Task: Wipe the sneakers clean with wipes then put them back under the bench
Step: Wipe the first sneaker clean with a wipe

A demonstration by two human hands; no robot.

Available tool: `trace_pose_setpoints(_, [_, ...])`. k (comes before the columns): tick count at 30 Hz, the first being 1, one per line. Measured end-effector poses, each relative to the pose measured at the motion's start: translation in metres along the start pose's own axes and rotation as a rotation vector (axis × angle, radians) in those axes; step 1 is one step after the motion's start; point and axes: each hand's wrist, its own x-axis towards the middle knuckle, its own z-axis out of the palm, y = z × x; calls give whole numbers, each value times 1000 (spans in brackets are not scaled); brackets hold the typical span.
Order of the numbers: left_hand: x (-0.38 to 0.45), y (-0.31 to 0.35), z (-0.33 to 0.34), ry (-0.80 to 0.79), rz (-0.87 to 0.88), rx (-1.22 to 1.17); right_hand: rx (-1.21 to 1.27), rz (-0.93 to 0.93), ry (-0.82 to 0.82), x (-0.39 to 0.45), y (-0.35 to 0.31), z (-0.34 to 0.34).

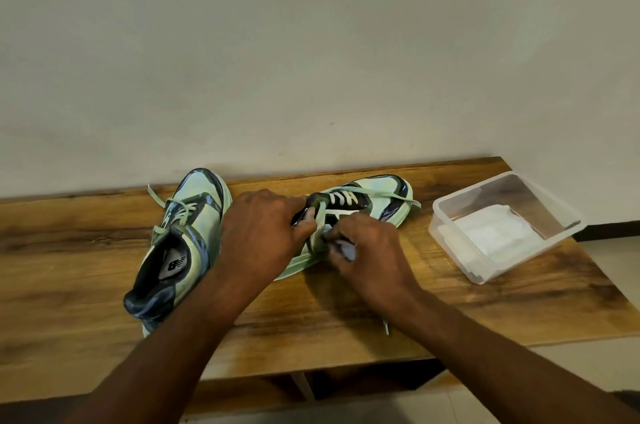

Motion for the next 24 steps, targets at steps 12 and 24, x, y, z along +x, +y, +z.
trace_pose_setpoints(12, [-5,-6,-13,-66,-33,9,-15,37,10,-3,-2,4])
trace_pose_setpoints(24, [-17,29,-2,-229,99,150,83,218,218,13,27,-38])
